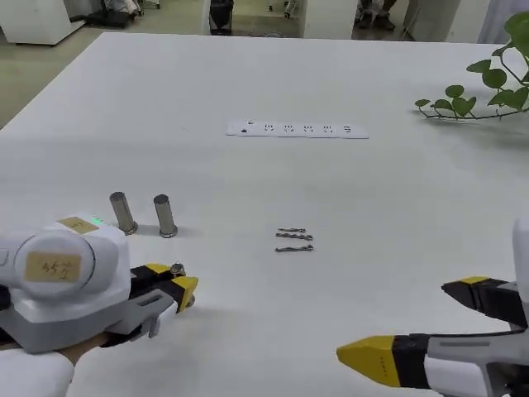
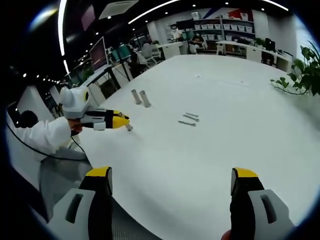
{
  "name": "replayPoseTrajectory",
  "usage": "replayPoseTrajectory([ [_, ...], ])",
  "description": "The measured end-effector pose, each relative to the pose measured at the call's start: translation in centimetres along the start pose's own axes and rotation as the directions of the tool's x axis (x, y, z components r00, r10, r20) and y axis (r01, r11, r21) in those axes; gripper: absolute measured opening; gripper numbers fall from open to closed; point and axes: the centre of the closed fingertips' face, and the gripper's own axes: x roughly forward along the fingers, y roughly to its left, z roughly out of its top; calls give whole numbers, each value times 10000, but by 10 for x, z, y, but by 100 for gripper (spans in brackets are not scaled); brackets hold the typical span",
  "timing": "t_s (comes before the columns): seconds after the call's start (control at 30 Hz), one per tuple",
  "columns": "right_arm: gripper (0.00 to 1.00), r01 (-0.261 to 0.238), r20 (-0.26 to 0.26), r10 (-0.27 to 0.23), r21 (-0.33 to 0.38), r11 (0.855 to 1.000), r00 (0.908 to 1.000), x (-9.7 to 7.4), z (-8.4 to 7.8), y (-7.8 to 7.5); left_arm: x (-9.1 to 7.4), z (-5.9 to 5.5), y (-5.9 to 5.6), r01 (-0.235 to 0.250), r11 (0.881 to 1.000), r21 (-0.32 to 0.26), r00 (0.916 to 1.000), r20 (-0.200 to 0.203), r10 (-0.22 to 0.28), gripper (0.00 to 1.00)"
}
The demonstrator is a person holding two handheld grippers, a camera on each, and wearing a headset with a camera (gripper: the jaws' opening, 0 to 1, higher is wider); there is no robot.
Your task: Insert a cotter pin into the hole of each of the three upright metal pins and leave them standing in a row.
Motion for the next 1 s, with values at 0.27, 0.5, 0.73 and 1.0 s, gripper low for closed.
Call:
replayPoseTrajectory([
  [0.27,97,15,63,-15,48,10000,10000,-3,3,-2,4,-2,-7,102,9999,-18,9999,77,-102,6],
  [0.5,96,-85,17,85,-1,10000,10000,-1,3,2,12,-7,-7,-15,10000,79,10000,23,15,6],
  [0.73,96,-130,165,129,19,9999,9998,1,9,3,13,-11,-8,-37,9998,176,10000,-42,37,5],
  [1.0,95,-151,148,151,-7,9999,9998,0,9,3,13,-15,-8,-53,9998,208,10000,9,53,6],
])
